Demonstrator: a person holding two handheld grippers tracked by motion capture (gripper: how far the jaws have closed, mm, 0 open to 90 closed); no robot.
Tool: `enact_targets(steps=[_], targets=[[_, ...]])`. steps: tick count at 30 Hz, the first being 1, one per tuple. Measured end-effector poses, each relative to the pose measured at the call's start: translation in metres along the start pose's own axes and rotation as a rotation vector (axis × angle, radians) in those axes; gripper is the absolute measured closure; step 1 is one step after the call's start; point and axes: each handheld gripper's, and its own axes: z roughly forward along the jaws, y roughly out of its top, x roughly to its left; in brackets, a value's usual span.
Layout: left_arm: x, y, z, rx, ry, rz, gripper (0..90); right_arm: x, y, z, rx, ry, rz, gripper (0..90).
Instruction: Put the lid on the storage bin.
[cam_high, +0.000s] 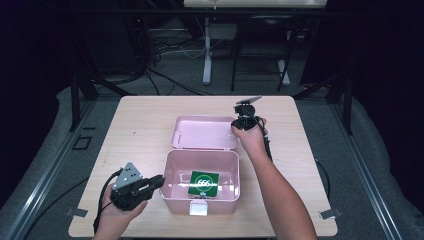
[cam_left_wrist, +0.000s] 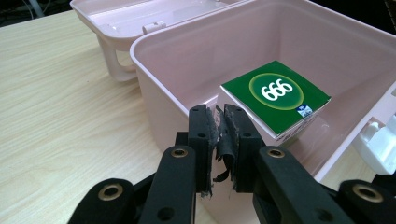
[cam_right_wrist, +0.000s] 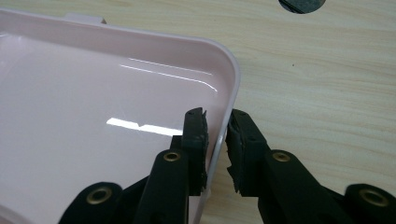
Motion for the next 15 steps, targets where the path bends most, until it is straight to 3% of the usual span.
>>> enact_targets(steps=[4,15], targets=[[0.000,0.000,0.000,0.000,0.001,0.000,81.8,-0.002,0.001,-0.002,-0.006,0.013,0.018,79.7],[0.000,0.000,0.000,0.000,-0.002,-0.005,81.7,0.003,0.007,-0.016,-0.040,0.010,0.008,82.2]])
